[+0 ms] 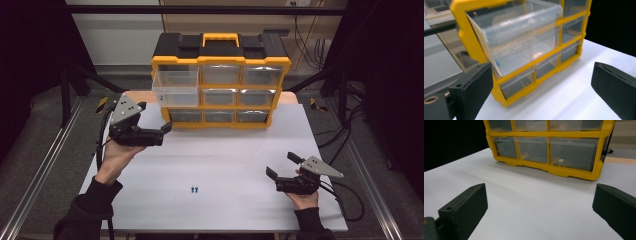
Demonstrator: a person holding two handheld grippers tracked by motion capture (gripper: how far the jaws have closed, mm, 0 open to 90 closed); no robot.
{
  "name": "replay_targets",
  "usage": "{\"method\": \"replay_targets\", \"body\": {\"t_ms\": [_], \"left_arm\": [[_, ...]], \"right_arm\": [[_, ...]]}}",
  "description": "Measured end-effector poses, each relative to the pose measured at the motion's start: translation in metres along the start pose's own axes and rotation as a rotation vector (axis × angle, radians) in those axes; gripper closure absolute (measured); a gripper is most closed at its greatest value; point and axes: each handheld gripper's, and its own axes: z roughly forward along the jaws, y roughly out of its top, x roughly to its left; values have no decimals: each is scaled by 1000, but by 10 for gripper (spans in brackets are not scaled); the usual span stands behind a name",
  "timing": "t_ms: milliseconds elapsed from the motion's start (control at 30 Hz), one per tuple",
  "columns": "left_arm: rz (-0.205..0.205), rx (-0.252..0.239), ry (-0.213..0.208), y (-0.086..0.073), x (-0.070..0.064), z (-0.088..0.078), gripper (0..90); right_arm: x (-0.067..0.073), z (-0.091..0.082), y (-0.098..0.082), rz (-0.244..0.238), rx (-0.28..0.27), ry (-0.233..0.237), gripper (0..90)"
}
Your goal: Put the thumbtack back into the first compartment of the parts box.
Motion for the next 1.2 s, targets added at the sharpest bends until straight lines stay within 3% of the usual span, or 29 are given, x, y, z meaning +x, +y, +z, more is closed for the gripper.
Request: {"method": "replay_targets", "body": {"t_ms": [267,300,567,733,867,933,1200], "left_arm": [[-7,0,-17,-34,-10,1,37],[-27,10,-37,-40,-13,2,37],[-63,52,-63,-78,-25,8,44],[-86,67,-69,-92,-31,10,47],[-89,76,-85,-103,-39,12,47],[-83,92,-89,-108,-44,14,47],[-98,156,-118,-128,-59,26,54]], "right_arm": [[2,-1,0,19,18,0,8],[1,-1,0,10,12,2,8],[0,0,-1,-9,9,0,8],[1,1,-1,8,-3,4,8],[0,1,-1,-8,3,-1,8],[1,1,-1,8,-2,5,8],[1,0,-1,-7,12,-1,8]]}}
